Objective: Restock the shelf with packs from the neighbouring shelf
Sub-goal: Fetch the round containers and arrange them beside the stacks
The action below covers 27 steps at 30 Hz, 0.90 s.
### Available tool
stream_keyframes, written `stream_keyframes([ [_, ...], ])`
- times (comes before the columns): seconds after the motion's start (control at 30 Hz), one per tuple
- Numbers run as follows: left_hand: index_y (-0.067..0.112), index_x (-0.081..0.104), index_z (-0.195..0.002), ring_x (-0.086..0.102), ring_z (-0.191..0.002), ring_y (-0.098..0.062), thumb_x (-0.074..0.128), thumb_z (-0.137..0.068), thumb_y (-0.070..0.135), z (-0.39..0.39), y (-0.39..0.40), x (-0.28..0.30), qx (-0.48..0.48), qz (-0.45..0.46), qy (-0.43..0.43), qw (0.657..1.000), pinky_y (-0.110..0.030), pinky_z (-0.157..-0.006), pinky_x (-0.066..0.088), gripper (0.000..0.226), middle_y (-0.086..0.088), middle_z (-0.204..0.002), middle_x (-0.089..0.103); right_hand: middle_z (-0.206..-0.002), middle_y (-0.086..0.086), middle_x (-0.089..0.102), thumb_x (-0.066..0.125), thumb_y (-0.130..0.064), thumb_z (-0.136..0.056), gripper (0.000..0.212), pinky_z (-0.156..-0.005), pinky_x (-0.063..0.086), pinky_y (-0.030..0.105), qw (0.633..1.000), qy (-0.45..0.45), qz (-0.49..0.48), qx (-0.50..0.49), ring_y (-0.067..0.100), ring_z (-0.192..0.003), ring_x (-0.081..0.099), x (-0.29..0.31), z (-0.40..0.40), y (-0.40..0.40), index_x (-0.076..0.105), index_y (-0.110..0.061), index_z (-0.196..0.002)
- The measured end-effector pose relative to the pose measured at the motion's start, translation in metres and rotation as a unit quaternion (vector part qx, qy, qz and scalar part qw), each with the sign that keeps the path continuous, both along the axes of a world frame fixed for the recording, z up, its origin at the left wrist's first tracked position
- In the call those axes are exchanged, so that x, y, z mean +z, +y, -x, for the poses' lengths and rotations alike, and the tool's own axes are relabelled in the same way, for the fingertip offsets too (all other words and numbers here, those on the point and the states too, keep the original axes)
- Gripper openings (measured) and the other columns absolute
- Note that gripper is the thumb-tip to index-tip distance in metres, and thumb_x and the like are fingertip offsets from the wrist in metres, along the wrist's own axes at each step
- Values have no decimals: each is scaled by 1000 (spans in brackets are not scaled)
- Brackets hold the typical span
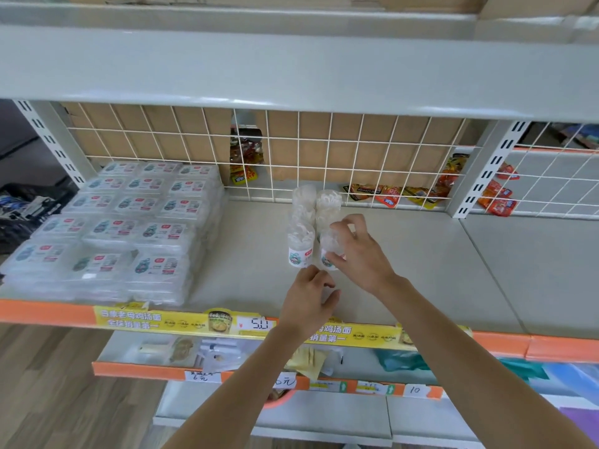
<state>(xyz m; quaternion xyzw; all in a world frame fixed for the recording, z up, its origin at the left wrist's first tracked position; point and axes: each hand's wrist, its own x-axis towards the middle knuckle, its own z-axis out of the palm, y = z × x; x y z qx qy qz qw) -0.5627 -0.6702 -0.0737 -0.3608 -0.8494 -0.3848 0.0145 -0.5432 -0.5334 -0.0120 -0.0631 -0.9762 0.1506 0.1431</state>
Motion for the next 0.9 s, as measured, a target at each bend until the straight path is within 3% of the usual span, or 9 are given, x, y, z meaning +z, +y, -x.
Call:
stream_keyframes([
  [0.1, 6, 63, -83, 55, -86, -23, 47, -80, 39, 2, -2, 0, -53, 10, 14, 998, -29, -72, 47, 37, -8, -88, 57, -130, 11, 33, 59, -18, -86, 43, -77, 43, 29, 999, 18, 9, -28, 27, -99, 52, 2, -20, 1, 43, -10, -126],
  [0.2, 9, 62, -79, 53, -79, -25, 46, -82, 35, 4, -1, -4, -118, 32, 88, 989, -32, -70, 48, 31, -6, -82, 56, -120, 13, 49, 58, -9, -84, 38, -82, 47, 36, 999, 19, -24, -38, 29, -101, 52, -3, -51, 11, 51, -5, -121],
  [0.27, 11, 61, -79, 51, -74, -25, 45, -85, 29, 6, 2, -7, -151, 59, 148, 976, -32, -70, 45, 25, -5, -81, 54, -102, 13, 61, 63, -3, -75, 31, -73, 53, 42, 997, 6, -62, -37, 32, -91, 57, -11, -75, 23, 61, -4, -105],
  [0.4, 10, 62, -80, 54, -73, -26, 38, -85, 30, -4, 18, 0, -186, 120, 200, 954, -37, -66, 51, 32, -7, -81, 54, -80, 5, 65, 74, -4, -55, 31, -54, 54, 31, 990, -32, -125, -57, 25, -71, 62, -23, -125, 50, 66, -9, -84],
  [0.57, 13, 62, -84, 59, -73, -25, 38, -81, 37, -58, 75, 19, -242, 161, 235, 927, -33, -58, 52, 35, -6, -86, 56, -83, 3, 64, 78, -10, -53, 34, -54, 53, 32, 986, -52, -144, -70, 23, -73, 62, -24, -195, 93, 67, -12, -86],
  [0.7, 12, 60, -104, 53, -92, -28, 45, -86, 31, -126, 143, 30, -282, 147, 229, 920, -39, -76, 47, 30, -8, -101, 54, -86, 3, 64, 69, -13, -55, 34, -55, 50, 31, 983, -62, -126, -116, 25, -75, 62, -12, -265, 140, 66, -13, -89],
  [0.8, 11, 61, -100, 56, -90, -31, 48, -81, 30, -176, 192, 26, -315, 131, 212, 916, -39, -74, 48, 30, -9, -97, 56, -97, 7, 63, 63, -13, -62, 40, -65, 50, 37, 978, -64, -103, -172, 29, -88, 60, -14, -323, 170, 64, -11, -102],
  [0.9, 11, 62, -100, 56, -94, -30, 39, -78, 38, -219, 234, 21, -348, 128, 199, 907, -40, -79, 49, 41, -9, -101, 57, -97, 6, 65, 67, -19, -56, 45, -62, 53, 36, 969, -60, -110, -213, 29, -87, 64, -26, -376, 191, 64, -13, -100],
])
